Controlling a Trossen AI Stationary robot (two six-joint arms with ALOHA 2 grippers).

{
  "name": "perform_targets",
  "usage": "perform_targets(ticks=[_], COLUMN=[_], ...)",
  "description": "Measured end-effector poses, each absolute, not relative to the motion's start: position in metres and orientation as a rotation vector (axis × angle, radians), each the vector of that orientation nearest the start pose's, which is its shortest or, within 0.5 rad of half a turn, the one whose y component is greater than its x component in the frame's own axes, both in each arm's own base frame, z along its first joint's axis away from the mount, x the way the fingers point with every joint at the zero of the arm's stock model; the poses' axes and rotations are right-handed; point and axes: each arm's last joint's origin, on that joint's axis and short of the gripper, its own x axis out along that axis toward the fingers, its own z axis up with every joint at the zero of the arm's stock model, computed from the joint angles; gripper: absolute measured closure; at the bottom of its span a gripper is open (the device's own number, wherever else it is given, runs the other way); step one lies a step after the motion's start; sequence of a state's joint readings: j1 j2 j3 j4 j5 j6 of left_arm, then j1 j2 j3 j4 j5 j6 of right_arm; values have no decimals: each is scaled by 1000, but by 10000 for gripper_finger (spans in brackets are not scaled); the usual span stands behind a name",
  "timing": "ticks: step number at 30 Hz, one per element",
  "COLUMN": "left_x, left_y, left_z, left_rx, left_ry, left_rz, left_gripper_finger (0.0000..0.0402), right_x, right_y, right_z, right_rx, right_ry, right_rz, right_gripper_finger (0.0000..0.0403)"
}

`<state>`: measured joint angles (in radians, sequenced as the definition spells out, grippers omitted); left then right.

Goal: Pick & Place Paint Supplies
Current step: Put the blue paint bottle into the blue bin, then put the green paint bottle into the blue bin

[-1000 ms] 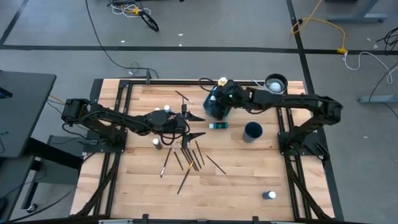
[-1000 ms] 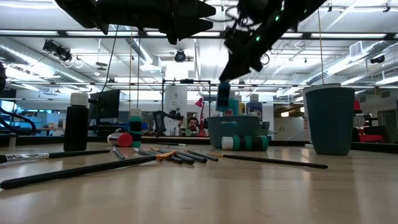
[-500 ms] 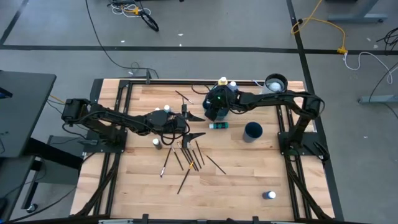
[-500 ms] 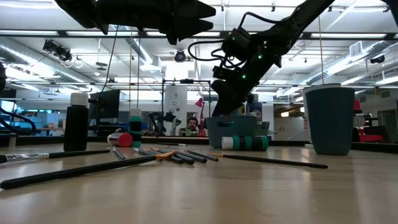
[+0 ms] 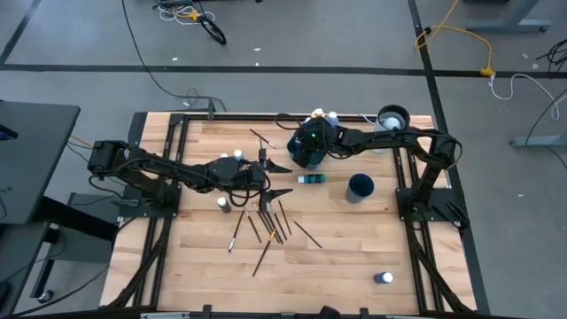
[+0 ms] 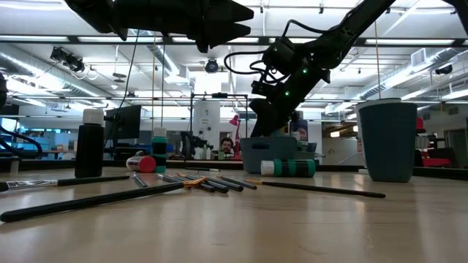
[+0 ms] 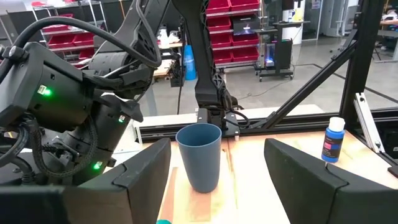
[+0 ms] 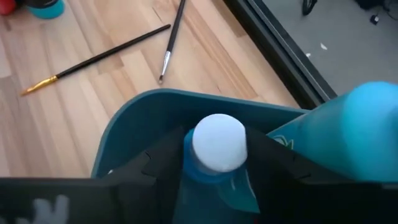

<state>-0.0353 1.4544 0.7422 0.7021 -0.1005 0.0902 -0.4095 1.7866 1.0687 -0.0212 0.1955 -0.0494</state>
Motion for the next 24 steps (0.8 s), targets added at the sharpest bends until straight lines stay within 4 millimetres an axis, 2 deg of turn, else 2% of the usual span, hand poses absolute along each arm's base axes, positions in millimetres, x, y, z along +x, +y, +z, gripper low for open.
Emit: perform_targets(ticks=[5,12,18,24], left_x=[310,310,310,310], left_y=[-8,-8,-8,-8], left_z=[250,250,250,250], left_rx=[91,91,91,90], left_ry=[13,13,13,12], left_rz=[65,64,64,65], left_gripper_finger=[136,136,136,136], right_x=[339,336,327,330], right_y=[-148,-128,-90,-43], right_z=[185,218,244,236], right_rx=[-15,-55,-100,-128], right_ry=[764,680,684,769], right_rz=[-528,-480,-236,-24], right_gripper_finger=[213,211,220,215])
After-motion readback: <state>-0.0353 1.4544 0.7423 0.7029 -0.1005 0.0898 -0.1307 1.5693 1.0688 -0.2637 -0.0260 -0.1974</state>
